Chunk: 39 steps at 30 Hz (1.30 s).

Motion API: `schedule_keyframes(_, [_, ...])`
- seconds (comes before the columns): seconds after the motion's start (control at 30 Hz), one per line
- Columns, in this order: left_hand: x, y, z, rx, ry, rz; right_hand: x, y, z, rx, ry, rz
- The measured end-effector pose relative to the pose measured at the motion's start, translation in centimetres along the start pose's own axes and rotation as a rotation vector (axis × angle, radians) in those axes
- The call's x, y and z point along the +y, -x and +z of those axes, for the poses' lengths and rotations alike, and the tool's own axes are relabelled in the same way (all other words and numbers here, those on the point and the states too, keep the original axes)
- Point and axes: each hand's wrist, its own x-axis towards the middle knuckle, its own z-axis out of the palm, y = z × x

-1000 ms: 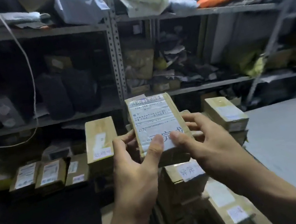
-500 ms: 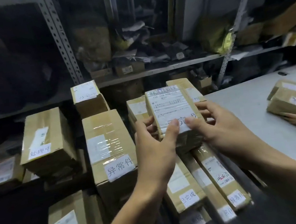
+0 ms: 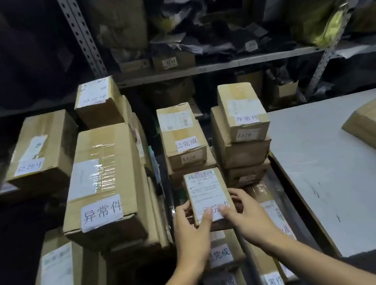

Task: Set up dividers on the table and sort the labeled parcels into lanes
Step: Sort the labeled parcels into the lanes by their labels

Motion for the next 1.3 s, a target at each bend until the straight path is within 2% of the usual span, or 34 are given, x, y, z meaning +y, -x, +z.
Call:
schedule_keyframes(0.23, [-3.5, -2.6, 0.7, 0.069, -0.091, -0.096, 3.2, -3.1, 2.1, -0.059, 0.069, -0.005])
schedule_keyframes(0.7, [-3.0, -2.8, 0.6, 0.154, -0.242, -0.027, 3.1, -4.3, 2.1, -0.051, 0.222, -0.021])
schedule_keyframes(0.8, [-1.4, -1.6, 0.7, 0.210, -0.327, 0.080, 1.7, -3.9, 1.2, 0.031, 0.296, -0.091])
schedule_keyframes(0.97, [4.6, 0.9, 0.5, 0.181, -0.250, 0.299, -3.7, -1.6, -1.2, 0.136, 0.297, -0.372])
schedule_keyframes(1.17, [15.5, 4.4, -4.1, 0.144, -0.259, 0.643, -13.9, 1.8, -3.2, 0.106, 0.271, -0.614])
schedule_keyframes(1.3, [20.0, 5.0, -11.0, 0.271, -0.369, 0.808, -20.2, 3.7, -1.1, 0.069, 0.353, -0.791])
